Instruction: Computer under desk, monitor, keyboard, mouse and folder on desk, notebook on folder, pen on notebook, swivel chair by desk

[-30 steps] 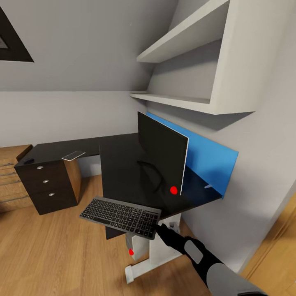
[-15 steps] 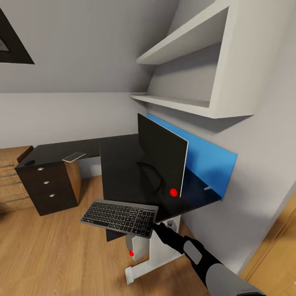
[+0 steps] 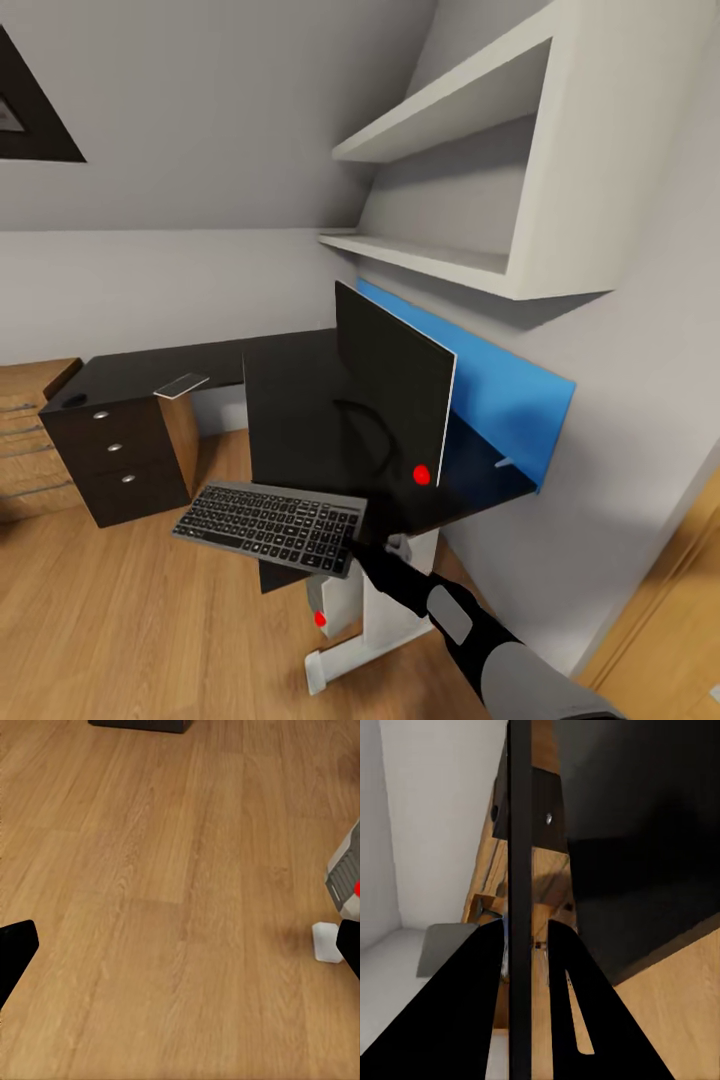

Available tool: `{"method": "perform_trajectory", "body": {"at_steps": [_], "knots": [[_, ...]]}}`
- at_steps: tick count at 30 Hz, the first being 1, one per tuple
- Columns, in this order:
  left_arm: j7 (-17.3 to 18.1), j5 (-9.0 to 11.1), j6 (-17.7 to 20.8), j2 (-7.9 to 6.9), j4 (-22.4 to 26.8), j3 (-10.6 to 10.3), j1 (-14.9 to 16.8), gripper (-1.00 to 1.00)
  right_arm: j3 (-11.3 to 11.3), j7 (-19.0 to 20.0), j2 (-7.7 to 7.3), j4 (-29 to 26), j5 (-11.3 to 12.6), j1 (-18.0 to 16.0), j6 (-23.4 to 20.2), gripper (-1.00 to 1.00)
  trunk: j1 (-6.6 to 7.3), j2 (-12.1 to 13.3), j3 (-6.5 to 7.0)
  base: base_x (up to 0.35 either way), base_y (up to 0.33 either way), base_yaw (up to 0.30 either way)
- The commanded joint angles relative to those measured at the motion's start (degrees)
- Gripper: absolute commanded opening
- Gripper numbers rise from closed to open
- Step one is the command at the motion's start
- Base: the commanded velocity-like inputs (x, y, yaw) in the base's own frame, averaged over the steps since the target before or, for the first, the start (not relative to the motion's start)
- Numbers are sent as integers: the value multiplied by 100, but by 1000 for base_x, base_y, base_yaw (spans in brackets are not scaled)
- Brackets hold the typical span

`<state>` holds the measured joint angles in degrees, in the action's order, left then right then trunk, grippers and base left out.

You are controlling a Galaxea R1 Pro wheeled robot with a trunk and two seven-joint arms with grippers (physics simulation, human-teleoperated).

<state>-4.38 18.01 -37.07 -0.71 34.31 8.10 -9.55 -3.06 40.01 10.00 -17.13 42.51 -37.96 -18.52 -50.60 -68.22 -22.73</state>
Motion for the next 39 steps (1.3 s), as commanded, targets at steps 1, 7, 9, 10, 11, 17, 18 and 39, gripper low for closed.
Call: {"method": "perform_trajectory", "body": {"at_steps": [1, 7, 9, 10, 11, 17, 18, 39], "knots": [[-36, -8, -1, 0, 9, -11, -3, 100, -12, 6, 0, 1, 45, -3, 19, -100, 22, 38, 13, 0, 0, 0], [-36, -8, 46, 1, 6, -11, -3, 100, -27, -733, 0, -576, 80, -9, 340, -100, 154, 279, 121, 0, 0, 0], [-36, -8, 49, 1, 6, -11, -3, 100, -27, -1252, 0, -1292, 201, -9, 377, -100, 198, 359, 157, 0, 0, 0], [-36, -8, 49, 1, 6, -11, -3, 100, -27, -1337, 0, -1420, 256, -9, 382, -100, 220, 399, 175, 0, 0, 0], [-36, -8, 50, 1, 6, -11, -3, 100, -28, -1492, 0, -1633, 389, -9, 400, -100, 242, 439, 193, 0, 0, 0], [-5, -29, 20, 15, -33, -11, -3, 100, -530, -1899, 0, -1627, 910, -10, 812, -100, 242, 439, 193, 0, 0, 0], [-4, -31, 22, 16, -35, -11, -3, 100, -731, -1915, 0, -1538, 928, -10, 832, -100, 242, 439, 193, 0, 0, 0], [4, -15, 36, -32, -36, -5, -3, 100, -1118, -1829, 0, -1337, 1589, -8, 851, -100, 242, 439, 193, 113, 248, 0]]}}
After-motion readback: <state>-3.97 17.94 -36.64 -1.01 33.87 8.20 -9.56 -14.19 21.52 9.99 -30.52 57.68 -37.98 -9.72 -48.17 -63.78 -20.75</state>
